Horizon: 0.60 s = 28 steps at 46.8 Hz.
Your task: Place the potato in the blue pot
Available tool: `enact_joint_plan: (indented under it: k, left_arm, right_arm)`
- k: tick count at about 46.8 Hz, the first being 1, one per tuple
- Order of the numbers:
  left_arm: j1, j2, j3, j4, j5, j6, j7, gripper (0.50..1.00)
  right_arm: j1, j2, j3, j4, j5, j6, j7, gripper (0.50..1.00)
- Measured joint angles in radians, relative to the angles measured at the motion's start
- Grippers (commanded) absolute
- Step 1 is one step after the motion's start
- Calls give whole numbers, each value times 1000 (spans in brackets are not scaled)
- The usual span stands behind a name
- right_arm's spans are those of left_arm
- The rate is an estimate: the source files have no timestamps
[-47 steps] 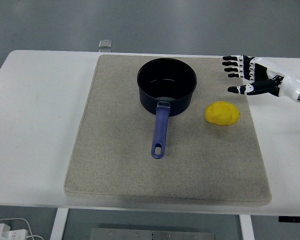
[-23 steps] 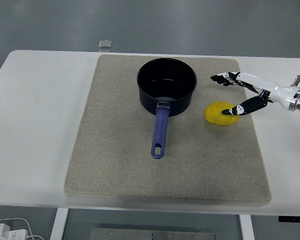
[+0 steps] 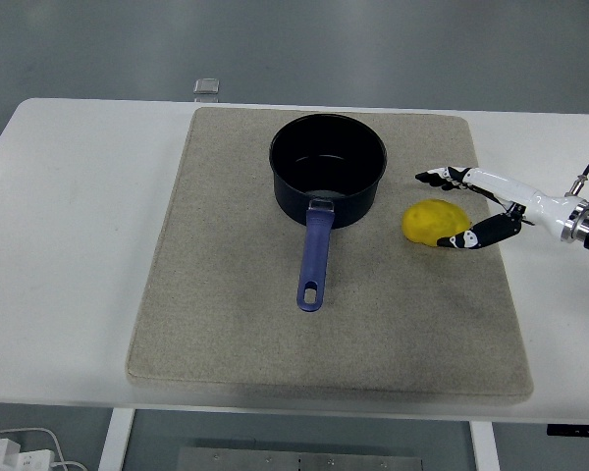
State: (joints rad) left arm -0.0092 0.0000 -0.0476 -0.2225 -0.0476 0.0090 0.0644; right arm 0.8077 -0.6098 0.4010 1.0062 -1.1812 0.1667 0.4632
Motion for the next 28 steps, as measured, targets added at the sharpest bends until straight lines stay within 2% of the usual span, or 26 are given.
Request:
enact_joint_plan:
  k: [7,15,21,27,28]
  left_arm:
    - [0,0,0,0,0,0,0,994]
    - [0,0,0,-1,0,-1,0,994]
    - [0,0,-1,0,0,-1,0,992]
    - [0,0,-2,0,0,0,0,992]
    - [0,0,-2,0,0,0,0,994]
  right_arm:
    - [-23,29,-1,-3,0,-45,-1,911]
    - [-36,50,4,-9,1,-72,-1,860]
    - [-48,65,5,-19,2,-101,7,795]
    - [-55,67,1,-31,3,-133,37,644]
    - [-57,67,1,-32,3,-141,45,601]
